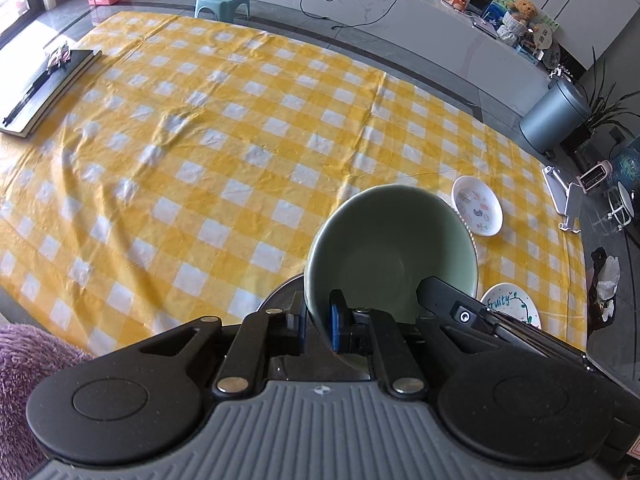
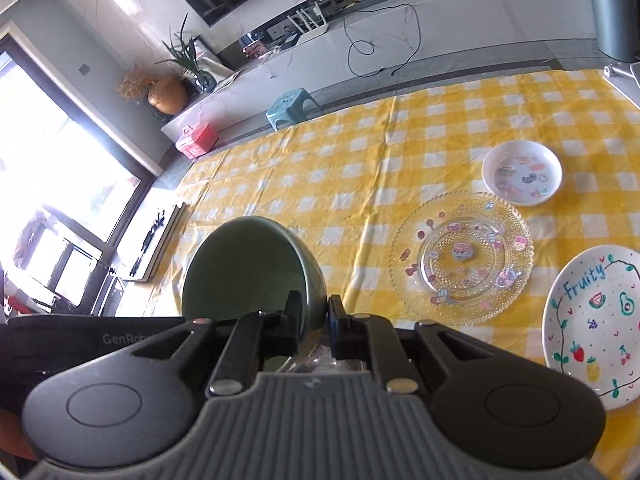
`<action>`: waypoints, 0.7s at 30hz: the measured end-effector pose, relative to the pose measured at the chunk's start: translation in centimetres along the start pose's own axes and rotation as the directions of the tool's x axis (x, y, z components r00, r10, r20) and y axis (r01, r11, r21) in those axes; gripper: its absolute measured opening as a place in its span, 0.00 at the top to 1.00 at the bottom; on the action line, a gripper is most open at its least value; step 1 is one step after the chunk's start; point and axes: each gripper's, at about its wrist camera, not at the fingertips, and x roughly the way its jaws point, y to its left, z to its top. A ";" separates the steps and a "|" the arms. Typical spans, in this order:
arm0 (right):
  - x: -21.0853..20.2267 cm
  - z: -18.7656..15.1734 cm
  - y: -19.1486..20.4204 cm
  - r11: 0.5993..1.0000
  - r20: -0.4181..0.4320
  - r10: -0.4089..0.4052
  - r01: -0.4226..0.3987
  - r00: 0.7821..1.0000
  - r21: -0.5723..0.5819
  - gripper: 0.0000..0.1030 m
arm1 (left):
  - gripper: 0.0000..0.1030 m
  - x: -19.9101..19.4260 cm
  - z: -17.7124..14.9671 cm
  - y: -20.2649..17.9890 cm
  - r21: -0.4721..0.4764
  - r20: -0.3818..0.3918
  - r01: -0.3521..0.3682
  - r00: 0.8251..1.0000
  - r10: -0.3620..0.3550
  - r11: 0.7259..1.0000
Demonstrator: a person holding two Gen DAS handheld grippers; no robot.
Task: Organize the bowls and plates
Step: 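Lift the pale green bowl with the left tool toward the steel bowls, then lower the pale green bowl into the nested steel bowls with the left tool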
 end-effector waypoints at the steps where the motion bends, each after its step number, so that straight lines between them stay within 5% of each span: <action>1: 0.2 -0.1 0.2 1.000 -0.009 0.004 -0.004 1.000 -0.008 0.89 | 0.88 0.0 -0.3 0.5 -0.012 -0.010 0.003 1.000 -0.003 1.000; 21: 2.8 -3.1 0.0 0.988 -0.177 -0.027 0.000 0.984 -0.153 0.89 | 0.86 2.6 -2.9 3.0 -0.066 -0.193 0.038 0.980 -0.050 0.997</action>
